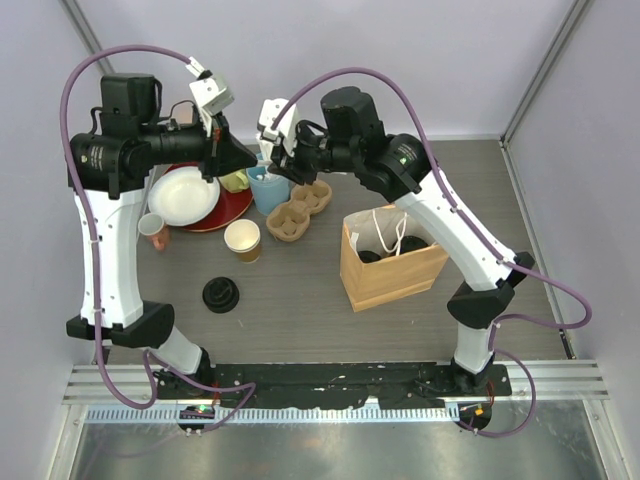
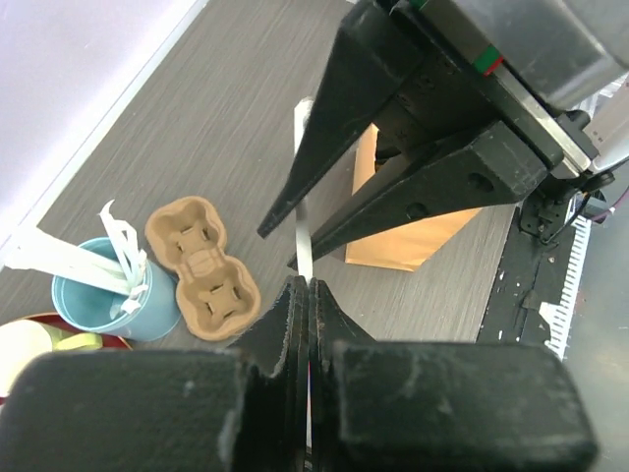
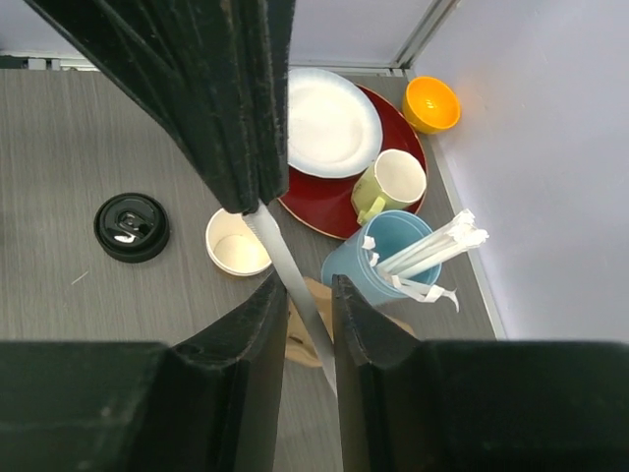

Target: Pack the takeout coffee

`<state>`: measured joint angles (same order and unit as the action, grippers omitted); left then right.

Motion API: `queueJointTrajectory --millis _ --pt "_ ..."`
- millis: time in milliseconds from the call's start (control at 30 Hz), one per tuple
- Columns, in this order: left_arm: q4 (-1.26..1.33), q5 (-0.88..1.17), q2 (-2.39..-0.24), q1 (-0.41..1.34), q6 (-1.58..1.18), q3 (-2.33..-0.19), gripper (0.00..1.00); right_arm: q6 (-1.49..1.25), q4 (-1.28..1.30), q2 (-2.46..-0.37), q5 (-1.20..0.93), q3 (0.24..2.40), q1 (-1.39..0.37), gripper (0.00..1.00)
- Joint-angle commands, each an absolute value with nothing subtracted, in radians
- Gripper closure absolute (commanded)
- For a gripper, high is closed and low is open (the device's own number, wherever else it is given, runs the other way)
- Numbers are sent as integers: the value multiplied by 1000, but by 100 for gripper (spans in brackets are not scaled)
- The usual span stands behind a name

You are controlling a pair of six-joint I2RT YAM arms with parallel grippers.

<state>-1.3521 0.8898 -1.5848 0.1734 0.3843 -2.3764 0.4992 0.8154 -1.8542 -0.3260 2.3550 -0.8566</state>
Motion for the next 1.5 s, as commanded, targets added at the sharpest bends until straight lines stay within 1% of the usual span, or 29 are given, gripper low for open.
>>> queueJointTrajectory --millis 0,33,100,133,167,200,233,267,300,367,400,467,567,700,867,933,967,1000,1033,1100,1233,1333,1467 --pt "-1459 977 -1562 176 368 -2401 100 485 808 -1853 -278 2404 -867 76" --pt "-1459 989 -1562 178 365 -2401 100 476 804 -1852 -272 2404 -865 84" --pt "-1444 999 -1562 178 344 -2402 100 450 798 -1848 -270 2402 -867 93" --pt "-1428 997 -1563 178 328 -2401 100 428 782 -1848 -244 2401 -867 99" --pt "-1410 985 -1563 176 307 -2399 100 399 773 -1847 -223 2401 -865 99" --pt "-1385 968 -1562 176 278 -2395 92 317 766 -1841 -192 2402 -867 99" --pt "-1323 921 -1562 175 214 -2390 70 281 746 -1836 -167 2401 -859 99" --pt "-1296 893 -1559 173 187 -2378 21 241 735 -1826 -152 2395 -851 99" --pt "-1258 862 -1555 172 151 -2373 0 204 718 -1812 -146 2361 -844 99" --pt "-1174 781 -1555 164 63 -2370 0 88 623 -1744 -120 2297 -828 99" --pt "-1149 761 -1557 158 42 -2368 0 56 588 -1715 -109 2231 -825 99" --pt "-1079 718 -1557 141 -29 -2368 0 -63 509 -1654 -80 2183 -813 99" --pt "-1031 696 -1557 132 -55 -2353 0 -182 502 -1593 -37 2123 -802 99" --pt "-1031 712 -1554 132 -61 -2321 0 -259 543 -1502 49 2030 -790 99" --pt "-1034 716 -1552 130 -58 -2303 0 -285 572 -1399 67 1912 -790 99" --pt "-1029 722 -1551 130 -61 -2298 0 -279 574 -1339 110 1801 -790 99" --pt "-1028 726 -1551 130 -60 -2293 0 -273 554 -1315 127 1755 -790 99" --pt "-1028 730 -1551 130 -60 -2290 0 -259 525 -1295 141 1661 -790 99" --pt "-1031 738 -1551 132 -60 -2289 0 -243 440 -1248 150 1613 -788 99" --pt "-1032 745 -1549 130 -60 -2281 0 -213 365 -1229 176 1519 -782 99" --pt "-1026 755 -1548 130 -60 -2273 0 -170 322 -1244 172 1477 -770 99" --pt "-1026 756 -1548 130 -58 -2273 0 -176 293 -1215 144 1421 -770 99" --pt "-1028 755 -1551 130 -58 -2273 0 -167 284 -1155 159 1342 -769 99"
